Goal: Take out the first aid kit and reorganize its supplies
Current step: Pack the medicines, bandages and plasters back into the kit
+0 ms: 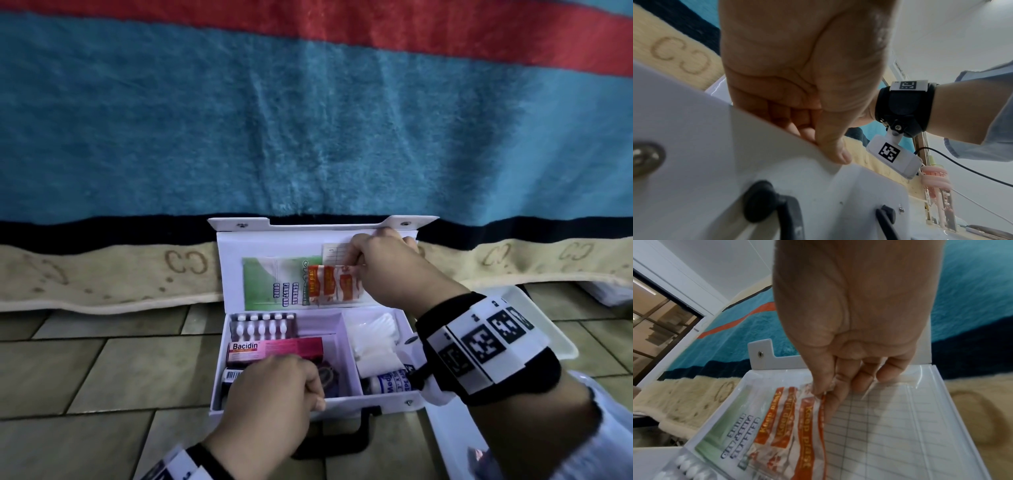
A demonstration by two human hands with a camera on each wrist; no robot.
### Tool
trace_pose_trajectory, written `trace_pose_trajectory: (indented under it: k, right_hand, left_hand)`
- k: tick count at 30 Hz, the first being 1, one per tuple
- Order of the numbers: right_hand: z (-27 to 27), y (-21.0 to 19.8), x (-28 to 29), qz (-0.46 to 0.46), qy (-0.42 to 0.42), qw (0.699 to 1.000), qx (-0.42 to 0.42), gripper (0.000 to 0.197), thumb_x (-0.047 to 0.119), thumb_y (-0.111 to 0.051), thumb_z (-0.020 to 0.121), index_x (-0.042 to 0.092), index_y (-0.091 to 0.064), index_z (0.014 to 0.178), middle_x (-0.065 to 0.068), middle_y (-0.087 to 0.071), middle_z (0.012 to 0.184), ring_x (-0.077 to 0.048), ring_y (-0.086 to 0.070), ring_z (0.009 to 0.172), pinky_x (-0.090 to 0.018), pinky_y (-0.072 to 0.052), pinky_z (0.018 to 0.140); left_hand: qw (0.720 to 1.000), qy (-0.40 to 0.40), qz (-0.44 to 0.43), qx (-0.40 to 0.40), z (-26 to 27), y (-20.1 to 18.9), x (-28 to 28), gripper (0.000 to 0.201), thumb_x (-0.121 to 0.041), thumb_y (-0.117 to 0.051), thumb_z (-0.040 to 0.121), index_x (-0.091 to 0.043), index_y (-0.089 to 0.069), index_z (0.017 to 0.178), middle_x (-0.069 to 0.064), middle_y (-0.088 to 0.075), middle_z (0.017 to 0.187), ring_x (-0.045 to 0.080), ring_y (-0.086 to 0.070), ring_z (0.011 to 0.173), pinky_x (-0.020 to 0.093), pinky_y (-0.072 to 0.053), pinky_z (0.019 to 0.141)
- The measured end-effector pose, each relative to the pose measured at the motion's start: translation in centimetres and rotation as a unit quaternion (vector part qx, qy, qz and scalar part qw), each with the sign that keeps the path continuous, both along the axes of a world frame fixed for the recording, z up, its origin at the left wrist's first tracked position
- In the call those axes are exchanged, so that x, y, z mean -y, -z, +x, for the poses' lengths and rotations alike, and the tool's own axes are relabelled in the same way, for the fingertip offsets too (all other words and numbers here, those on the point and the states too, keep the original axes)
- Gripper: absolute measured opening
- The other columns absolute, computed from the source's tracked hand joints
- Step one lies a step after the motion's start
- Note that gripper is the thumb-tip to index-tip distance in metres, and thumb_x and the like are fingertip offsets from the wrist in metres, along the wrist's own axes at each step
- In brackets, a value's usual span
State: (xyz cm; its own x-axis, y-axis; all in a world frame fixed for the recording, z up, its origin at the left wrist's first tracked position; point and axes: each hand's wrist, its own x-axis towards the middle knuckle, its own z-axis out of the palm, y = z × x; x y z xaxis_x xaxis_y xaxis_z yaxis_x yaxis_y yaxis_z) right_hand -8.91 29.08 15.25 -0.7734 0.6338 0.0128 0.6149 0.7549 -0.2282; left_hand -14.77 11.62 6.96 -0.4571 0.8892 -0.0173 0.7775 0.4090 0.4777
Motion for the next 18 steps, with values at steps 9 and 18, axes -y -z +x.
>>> trace_pose_trajectory:
  k: [9,18]
  right_hand:
    - [-0.05,0.32,-0.54,-0.002,0.017,1.0,-0.025,0.016,0.021,-0.058,0.088,0.032,-0.054,0.078,0.007,-0.069,0.094,-0.018,-0.059,0.101,-0.032,-0.031,0.092]
    - [-0.14,0.49,-0.43,0.012,0.005,1.0,-0.006,0.007,0.024,-0.054,0.091,0.031,-0.056,0.092,0.004,-0.067,0.104,-0.022,-0.058,0.107,-0.034,-0.029,0.089]
  left_hand:
    - [1.0,-0.003,-0.006,0.003,0.01,-0.1,-0.04,0.009,-0.034,-0.063,0.08,-0.031,-0.067,0.088,-0.016,-0.069,0.089,0.002,-0.06,0.089,0.021,-0.047,0.079]
    - [1.0,-0.004,-0.01,-0.001,0.07,-0.16,-0.07,0.009,-0.035,-0.063,0.081,-0.03,-0.067,0.088,-0.013,-0.07,0.09,0.003,-0.06,0.091,0.02,-0.047,0.079]
